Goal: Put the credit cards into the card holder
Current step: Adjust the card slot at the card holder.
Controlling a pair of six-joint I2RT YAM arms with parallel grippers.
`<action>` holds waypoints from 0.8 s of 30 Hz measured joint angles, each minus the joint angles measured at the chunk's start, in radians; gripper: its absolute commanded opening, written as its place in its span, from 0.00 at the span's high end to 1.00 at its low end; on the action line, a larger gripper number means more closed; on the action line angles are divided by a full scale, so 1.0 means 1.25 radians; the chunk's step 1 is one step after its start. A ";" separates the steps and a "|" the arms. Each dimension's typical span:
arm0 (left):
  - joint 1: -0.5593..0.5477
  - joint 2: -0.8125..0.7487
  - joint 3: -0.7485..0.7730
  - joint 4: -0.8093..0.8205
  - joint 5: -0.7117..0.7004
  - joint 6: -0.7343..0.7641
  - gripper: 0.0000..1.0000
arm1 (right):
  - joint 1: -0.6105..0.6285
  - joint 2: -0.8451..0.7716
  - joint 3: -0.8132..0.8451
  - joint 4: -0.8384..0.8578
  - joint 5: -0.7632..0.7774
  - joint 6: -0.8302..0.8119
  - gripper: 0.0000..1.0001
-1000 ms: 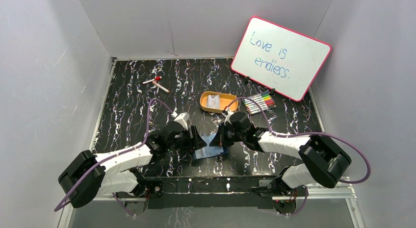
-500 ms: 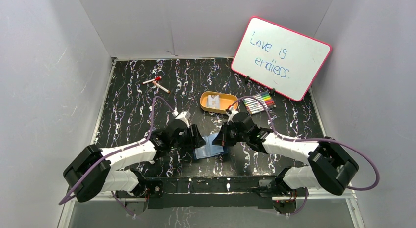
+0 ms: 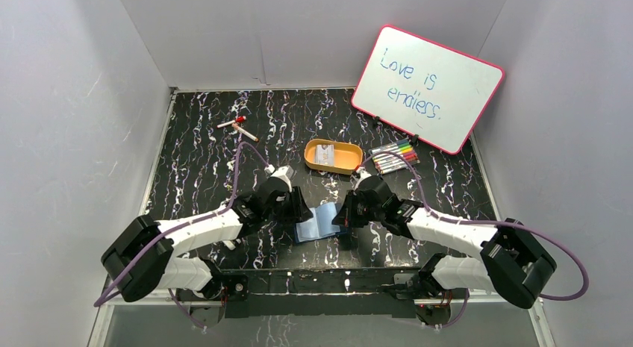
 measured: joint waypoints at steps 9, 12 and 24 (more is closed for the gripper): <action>0.000 -0.008 0.001 -0.012 0.002 0.003 0.54 | 0.024 -0.003 0.038 -0.002 -0.020 -0.040 0.62; 0.000 -0.069 0.001 -0.055 -0.047 -0.011 0.51 | 0.060 0.035 0.092 -0.001 -0.019 -0.065 0.50; 0.000 -0.417 -0.056 -0.291 -0.280 -0.124 0.47 | 0.205 0.297 0.351 -0.135 0.104 -0.127 0.44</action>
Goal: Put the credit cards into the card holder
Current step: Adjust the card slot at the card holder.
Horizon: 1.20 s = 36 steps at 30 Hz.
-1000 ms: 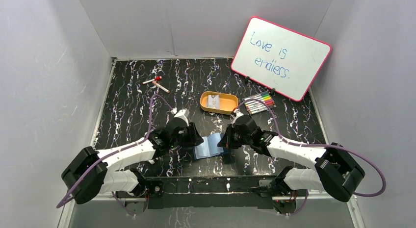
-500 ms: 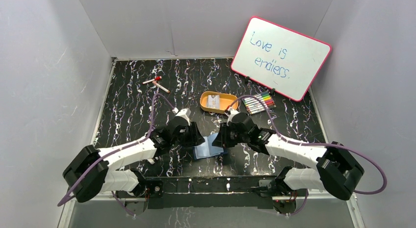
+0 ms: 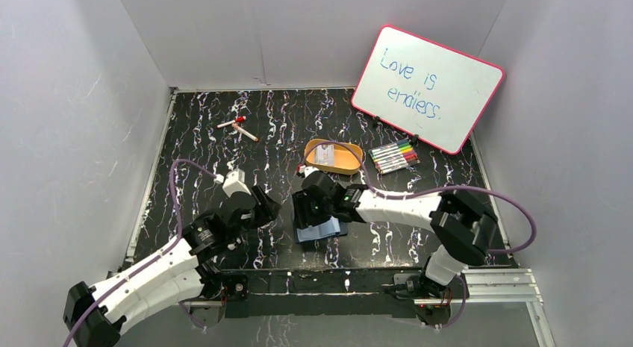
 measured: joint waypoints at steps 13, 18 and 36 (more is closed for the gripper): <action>0.000 -0.056 -0.014 -0.105 -0.061 -0.028 0.46 | 0.013 0.110 0.095 -0.117 0.094 -0.002 0.44; 0.000 -0.064 -0.016 -0.109 -0.063 -0.030 0.45 | 0.022 0.114 0.102 -0.134 0.113 -0.002 0.39; 0.000 -0.069 -0.029 -0.113 -0.065 -0.037 0.45 | 0.053 0.166 0.167 -0.206 0.183 -0.005 0.50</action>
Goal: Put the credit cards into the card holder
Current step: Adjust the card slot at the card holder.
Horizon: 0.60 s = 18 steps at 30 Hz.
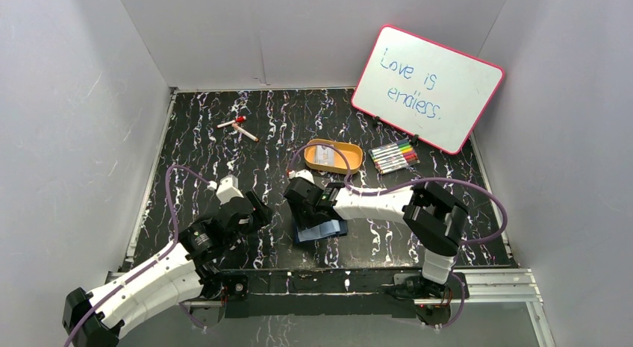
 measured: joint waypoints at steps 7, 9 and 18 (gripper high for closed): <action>0.000 0.000 0.000 0.000 0.000 -0.002 0.45 | 0.002 0.000 0.001 -0.012 0.025 -0.001 0.74; 0.000 0.000 0.000 0.000 0.000 -0.002 0.45 | 0.002 0.000 0.001 -0.012 0.028 0.000 0.83; 0.000 0.002 0.000 0.016 0.014 0.008 0.45 | 0.002 -0.033 -0.034 -0.005 0.036 0.009 1.00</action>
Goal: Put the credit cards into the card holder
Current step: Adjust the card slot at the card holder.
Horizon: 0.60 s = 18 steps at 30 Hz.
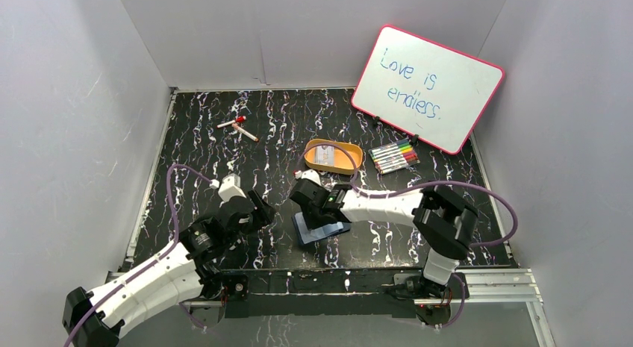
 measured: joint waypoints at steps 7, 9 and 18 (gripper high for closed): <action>0.000 0.060 0.000 0.137 0.111 0.045 0.45 | -0.018 -0.100 -0.092 0.041 -0.013 0.041 1.00; 0.000 0.100 0.000 0.204 0.161 0.056 0.46 | -0.037 -0.131 -0.135 0.067 -0.025 0.060 1.00; 0.000 0.377 0.013 0.447 0.352 0.064 0.65 | -0.113 -0.246 -0.278 0.131 -0.050 0.146 1.00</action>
